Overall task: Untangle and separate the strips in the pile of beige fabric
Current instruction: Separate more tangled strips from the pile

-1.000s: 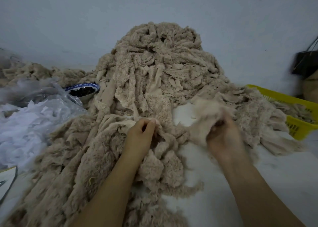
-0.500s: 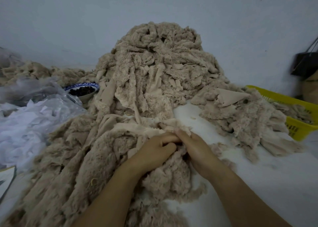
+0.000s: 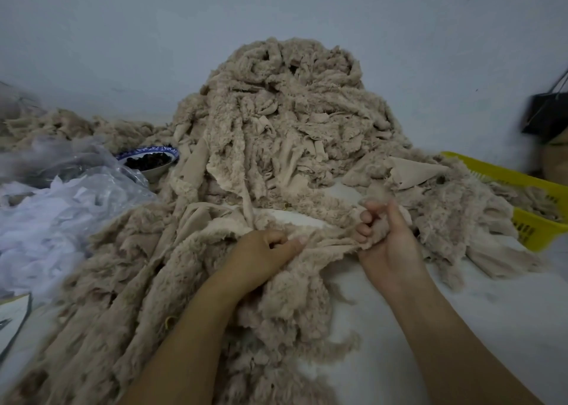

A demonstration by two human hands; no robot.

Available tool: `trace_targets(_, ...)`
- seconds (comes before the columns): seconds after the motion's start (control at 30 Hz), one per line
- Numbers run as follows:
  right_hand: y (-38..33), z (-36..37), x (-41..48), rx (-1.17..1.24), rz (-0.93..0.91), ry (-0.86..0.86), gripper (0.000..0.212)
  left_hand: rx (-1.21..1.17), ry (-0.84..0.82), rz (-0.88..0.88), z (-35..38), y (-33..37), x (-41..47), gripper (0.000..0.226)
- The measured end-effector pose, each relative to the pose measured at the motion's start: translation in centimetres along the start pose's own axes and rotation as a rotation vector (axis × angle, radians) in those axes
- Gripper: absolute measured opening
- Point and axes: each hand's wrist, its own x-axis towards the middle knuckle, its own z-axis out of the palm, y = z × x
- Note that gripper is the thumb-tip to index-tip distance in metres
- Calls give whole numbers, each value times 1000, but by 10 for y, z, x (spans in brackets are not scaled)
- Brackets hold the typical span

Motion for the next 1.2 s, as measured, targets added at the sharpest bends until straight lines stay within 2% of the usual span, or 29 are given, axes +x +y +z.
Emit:
trace_targets(0.1,0,-2,1,-39,11,11,41,-57,-106,50,-3,1,-2,30)
trace_targets(0.17,2,-3,0,-156,5,-3,40,-47,-24,122,-2,1,0,15)
trace_targets(0.23,5,-3,-3,-308,3,-41,42,-85,81,180,-1,2,0,10)
trace_targets(0.33,9,3,-10,-424,-4,-93,49,-136,149,125,-1,4,-3,17)
trace_targets(0.47,11,17,-13,-305,46,-120,50,-100,374,63,4,2,4,22)
trace_targets(0.57,16,20,-12,-260,91,-147,49,-137,470,34,7,0,7,22)
trace_targets(0.63,18,15,-12,-276,69,-154,49,-252,549,-46,5,-3,8,22)
trace_targets(0.7,22,9,-12,-429,20,-130,51,-504,620,-170,-4,-3,10,24)
trace_targets(0.8,27,3,-19,-629,107,-223,72,-788,560,-239,-8,3,9,24)
trace_targets(0.87,34,6,-26,-782,208,-321,86,-756,492,-209,-3,8,6,23)
trace_targets(0.9,38,8,-29,-863,198,-353,82,-663,465,-189,1,8,5,25)
trace_targets(0.97,46,12,-33,-968,74,-332,53,-478,401,-131,6,8,3,27)
trace_targets(1.03,47,13,-31,-993,-16,-175,20,-372,380,-74,7,9,1,26)
trace_targets(1.07,44,13,-29,-939,-6,-95,13,-336,391,-56,7,9,1,24)
trace_targets(1.13,37,11,-24,-754,77,11,21,-328,466,-62,4,8,2,29)
trace_targets(1.2,28,12,-22,-581,142,32,25,-403,580,-121,0,7,3,41)
